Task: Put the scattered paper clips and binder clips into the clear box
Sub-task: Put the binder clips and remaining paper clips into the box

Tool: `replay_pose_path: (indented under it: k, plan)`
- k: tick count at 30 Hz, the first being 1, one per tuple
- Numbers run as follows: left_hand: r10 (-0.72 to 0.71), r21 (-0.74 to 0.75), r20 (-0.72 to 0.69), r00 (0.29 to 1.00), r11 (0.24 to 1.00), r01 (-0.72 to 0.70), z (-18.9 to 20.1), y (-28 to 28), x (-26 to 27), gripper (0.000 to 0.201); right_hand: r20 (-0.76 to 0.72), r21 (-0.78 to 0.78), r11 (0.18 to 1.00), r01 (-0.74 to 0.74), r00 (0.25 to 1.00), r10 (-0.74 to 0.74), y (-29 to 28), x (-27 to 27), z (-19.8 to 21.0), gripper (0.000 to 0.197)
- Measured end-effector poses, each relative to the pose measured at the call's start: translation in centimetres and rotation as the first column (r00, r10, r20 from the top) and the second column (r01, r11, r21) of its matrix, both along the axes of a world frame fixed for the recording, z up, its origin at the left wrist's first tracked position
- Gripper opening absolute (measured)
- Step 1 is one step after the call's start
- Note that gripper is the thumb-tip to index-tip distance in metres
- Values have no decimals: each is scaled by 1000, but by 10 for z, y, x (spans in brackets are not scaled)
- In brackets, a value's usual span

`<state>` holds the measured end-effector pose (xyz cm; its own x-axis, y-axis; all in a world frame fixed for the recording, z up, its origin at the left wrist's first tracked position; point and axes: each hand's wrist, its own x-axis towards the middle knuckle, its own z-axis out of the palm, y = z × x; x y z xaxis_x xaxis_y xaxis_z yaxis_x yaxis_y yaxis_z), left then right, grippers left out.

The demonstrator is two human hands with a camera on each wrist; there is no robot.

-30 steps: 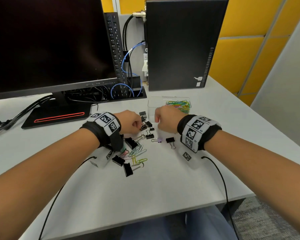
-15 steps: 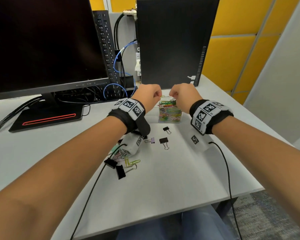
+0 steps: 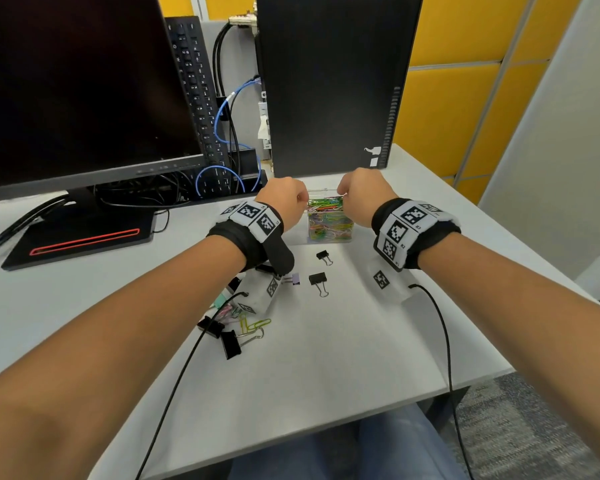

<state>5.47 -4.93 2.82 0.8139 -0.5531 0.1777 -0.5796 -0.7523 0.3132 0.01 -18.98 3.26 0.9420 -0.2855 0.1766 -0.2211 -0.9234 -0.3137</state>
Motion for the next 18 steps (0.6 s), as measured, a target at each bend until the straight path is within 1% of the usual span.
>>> replay_pose_path:
  k: [2,6,11,13,16,18]
  plan:
    - [-7,-13,-32,999,1000,7,2,-2,-2,26,0,-28,1000,8,1000,-8,0,3,0,25]
    - [-39,-37,-32,999,999,38,6,-4,-4,27,-2,-62,998,3,1000,-4,1,6,1,23]
    - [-155,82,-25,988,984,156,8,5,-7,31,-29,-95,995,-11,1000,8,4,2,-1,23]
    - [-161,98,-30,987,982,163,11,13,-7,32,17,-103,994,-29,999,31,6,-2,2,25]
    - [-154,71,-18,988,985,155,16,29,-8,27,121,-81,993,-84,988,93,16,-9,4,25]
    - [-150,98,-12,989,984,150,19,41,-12,21,90,-49,986,-159,983,162,27,-14,2,25]
